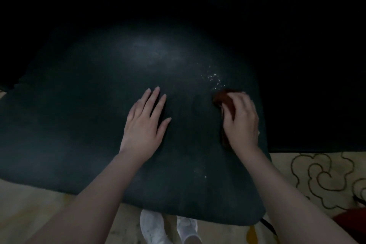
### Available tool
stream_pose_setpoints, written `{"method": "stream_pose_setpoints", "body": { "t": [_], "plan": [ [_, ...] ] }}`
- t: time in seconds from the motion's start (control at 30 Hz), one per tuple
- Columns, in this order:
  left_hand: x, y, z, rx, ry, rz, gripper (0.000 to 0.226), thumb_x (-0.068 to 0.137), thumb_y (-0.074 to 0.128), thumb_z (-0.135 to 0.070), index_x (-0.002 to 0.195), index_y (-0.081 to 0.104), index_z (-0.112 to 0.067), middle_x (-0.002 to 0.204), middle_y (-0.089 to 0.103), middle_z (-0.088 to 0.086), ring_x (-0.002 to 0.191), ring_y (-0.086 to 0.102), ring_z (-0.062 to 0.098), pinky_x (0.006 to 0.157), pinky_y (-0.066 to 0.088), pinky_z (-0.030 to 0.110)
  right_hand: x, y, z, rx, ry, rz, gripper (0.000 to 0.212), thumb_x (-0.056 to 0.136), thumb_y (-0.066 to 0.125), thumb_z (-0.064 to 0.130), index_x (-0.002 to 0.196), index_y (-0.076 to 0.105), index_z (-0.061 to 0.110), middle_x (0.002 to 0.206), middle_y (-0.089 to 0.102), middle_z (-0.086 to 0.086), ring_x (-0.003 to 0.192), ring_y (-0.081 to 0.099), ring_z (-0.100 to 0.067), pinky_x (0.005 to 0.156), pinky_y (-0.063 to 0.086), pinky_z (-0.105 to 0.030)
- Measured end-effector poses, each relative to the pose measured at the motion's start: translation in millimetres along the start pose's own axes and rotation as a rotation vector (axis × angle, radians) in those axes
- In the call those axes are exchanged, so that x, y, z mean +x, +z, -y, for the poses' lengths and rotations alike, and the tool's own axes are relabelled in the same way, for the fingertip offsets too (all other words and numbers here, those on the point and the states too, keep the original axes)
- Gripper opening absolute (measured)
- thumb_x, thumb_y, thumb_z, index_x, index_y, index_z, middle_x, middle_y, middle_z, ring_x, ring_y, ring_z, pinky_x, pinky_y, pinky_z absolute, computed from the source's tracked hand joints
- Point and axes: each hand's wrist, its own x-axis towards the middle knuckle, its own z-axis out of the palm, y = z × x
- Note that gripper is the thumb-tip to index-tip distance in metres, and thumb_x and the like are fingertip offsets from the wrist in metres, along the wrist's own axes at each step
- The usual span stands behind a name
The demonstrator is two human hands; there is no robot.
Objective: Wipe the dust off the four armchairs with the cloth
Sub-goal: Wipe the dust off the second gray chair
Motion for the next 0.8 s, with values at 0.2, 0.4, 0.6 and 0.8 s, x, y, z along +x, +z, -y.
{"method": "stream_pose_setpoints", "body": {
  "t": [0.2,0.4,0.6,0.8],
  "plan": [
    [1,-1,-2,-0.005,-0.015,0.015,0.061,0.100,0.032,-0.046,0.151,0.037,-0.013,0.162,0.025,0.005,0.149,0.018,0.022,0.116,0.019,0.040,-8,20,32,0.021,-0.189,0.087,0.027,0.087,0.066,0.004,0.113,0.065,0.002,0.113,0.062,-0.014,0.101,0.058,-0.032,0.092,0.047,-0.039],
    [6,-5,-1,-0.021,-0.010,-0.005,0.061,0.100,0.033,-0.046,0.150,0.039,-0.012,0.161,0.028,0.004,0.148,0.022,0.022,0.114,0.024,0.043,-31,-5,-3,0.004,-0.258,0.169,0.032,0.085,0.070,0.001,0.117,0.065,0.002,0.117,0.063,-0.013,0.104,0.058,-0.030,0.098,0.043,-0.032],
    [14,-4,0,-0.011,-0.005,-0.025,0.061,0.099,0.034,-0.046,0.148,0.041,-0.011,0.160,0.030,0.005,0.147,0.023,0.023,0.113,0.022,0.041,50,6,0,0.037,0.233,-0.099,0.029,0.094,0.059,0.009,0.122,0.062,0.003,0.120,0.057,-0.017,0.107,0.058,-0.033,0.090,0.042,-0.032],
    [15,-4,-2,-0.006,-0.011,-0.030,0.061,0.098,0.036,-0.047,0.147,0.044,-0.011,0.158,0.033,0.007,0.146,0.026,0.025,0.112,0.019,0.038,42,35,51,-0.004,-0.180,0.051,0.026,0.087,0.063,0.006,0.112,0.065,0.002,0.111,0.062,-0.016,0.102,0.058,-0.035,0.092,0.045,-0.040]
  ]
}}
